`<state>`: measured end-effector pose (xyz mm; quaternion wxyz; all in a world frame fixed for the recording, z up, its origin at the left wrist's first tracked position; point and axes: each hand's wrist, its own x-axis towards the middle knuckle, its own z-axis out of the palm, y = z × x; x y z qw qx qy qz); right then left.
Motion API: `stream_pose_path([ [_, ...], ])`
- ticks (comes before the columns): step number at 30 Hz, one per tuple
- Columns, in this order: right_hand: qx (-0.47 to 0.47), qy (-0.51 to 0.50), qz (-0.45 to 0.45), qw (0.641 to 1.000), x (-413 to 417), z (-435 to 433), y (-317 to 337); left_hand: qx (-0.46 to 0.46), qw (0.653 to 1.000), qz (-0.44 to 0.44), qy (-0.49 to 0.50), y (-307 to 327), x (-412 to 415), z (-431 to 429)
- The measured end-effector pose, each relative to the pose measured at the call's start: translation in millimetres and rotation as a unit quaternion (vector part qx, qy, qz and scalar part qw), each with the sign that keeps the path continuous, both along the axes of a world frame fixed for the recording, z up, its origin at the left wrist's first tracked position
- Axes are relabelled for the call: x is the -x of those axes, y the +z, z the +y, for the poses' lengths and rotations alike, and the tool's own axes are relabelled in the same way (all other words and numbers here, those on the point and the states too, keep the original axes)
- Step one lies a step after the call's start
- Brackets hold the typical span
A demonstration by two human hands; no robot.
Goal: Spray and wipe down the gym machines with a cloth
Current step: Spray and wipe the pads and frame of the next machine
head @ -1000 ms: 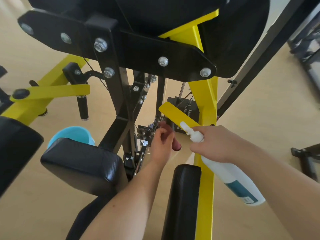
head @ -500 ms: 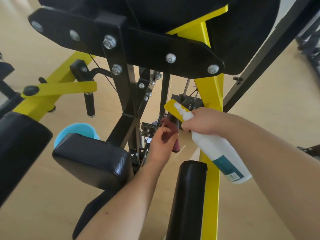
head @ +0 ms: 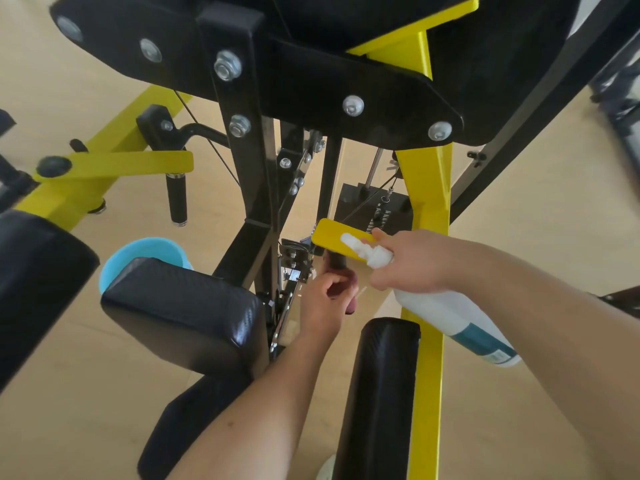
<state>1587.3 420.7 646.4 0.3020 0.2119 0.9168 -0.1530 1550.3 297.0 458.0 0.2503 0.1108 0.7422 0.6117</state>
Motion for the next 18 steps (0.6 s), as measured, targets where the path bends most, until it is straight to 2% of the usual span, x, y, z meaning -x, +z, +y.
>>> stream_pose_path([
  [2,-0.001,0.001,-0.001,1.000,-1,1,-2,0.008,0.999,-0.027,0.026,-8,1,-1],
  [7,-0.011,0.018,0.000,1.000,-1,1,-4,-0.090,0.989,-0.008,0.113,3,5,8],
  [10,-0.004,0.004,0.003,1.000,-1,2,-5,-0.054,0.990,-0.016,0.128,-7,9,11],
  [14,0.000,0.000,0.007,1.000,-3,2,-3,0.022,0.993,-0.054,0.101,-27,11,12],
  [18,-0.005,0.003,0.017,1.000,-3,3,-6,-0.060,0.988,-0.058,0.130,-18,19,18],
])
